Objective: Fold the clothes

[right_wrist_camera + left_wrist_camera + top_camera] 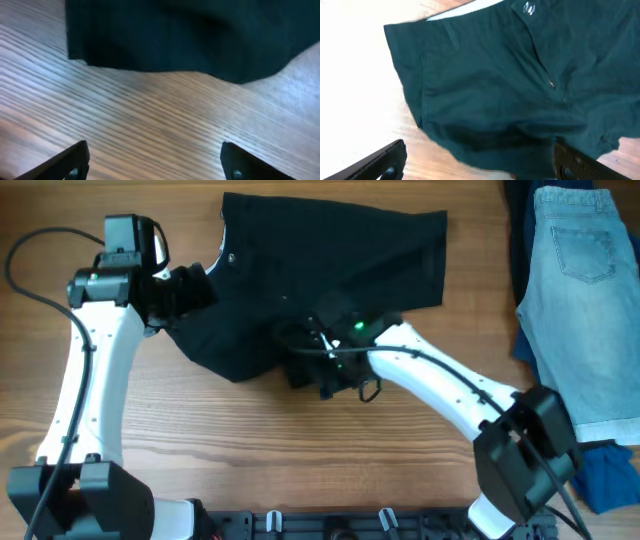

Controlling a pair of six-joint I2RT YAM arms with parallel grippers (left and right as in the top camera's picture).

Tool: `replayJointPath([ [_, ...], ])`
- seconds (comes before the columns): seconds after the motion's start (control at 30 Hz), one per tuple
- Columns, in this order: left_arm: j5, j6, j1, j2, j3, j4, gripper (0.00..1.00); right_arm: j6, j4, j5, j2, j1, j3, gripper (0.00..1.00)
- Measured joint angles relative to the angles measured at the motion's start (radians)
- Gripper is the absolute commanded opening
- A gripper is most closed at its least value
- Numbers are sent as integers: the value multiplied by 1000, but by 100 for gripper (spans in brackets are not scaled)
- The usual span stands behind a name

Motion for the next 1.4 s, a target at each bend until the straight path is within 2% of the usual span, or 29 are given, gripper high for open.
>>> replayJointPath([
  [0.07,-1,0,0,0,-27,28,92,-38,82,19,1,13,-1,71],
  [0.23,-16,0,0,3,-90,97,93,-168,179,28,7,14,-1,70],
  [0.43,-72,-4,0,5,-93,116,95,-273,206,43,152,49,-1,72],
  [0.5,-91,-4,0,5,-93,116,96,-280,220,47,188,55,-1,77],
  [0.6,-119,-4,0,5,-93,121,96,-304,260,58,204,54,-1,79],
  [0.67,-127,-4,0,13,-93,127,96,-306,274,74,213,56,0,63],
  [0.7,-128,-4,0,19,-93,127,95,-308,277,86,216,58,0,38],
  [0.73,-131,-4,0,25,-93,127,95,-306,279,90,217,57,2,4],
  [0.83,-131,-4,0,50,-93,128,94,-270,231,106,225,52,26,4],
  [0.93,-131,-4,0,58,-93,127,94,-185,93,102,192,42,40,4],
  [1.03,-131,-4,0,58,-93,127,95,-96,-93,78,22,5,48,4],
  [1.17,-136,-3,0,58,-93,127,95,1,-306,49,-245,-145,68,4],
  [1.2,-139,-3,0,58,-93,125,96,15,-346,45,-270,-211,68,4],
  [1.33,-139,-3,37,58,-93,76,95,22,-394,15,-270,-262,47,4],
  [1.37,-139,-3,55,58,-93,68,95,22,-396,-3,-270,-262,23,6],
  [1.4,-142,-3,77,58,-93,62,95,22,-397,-15,-270,-262,2,16],
])
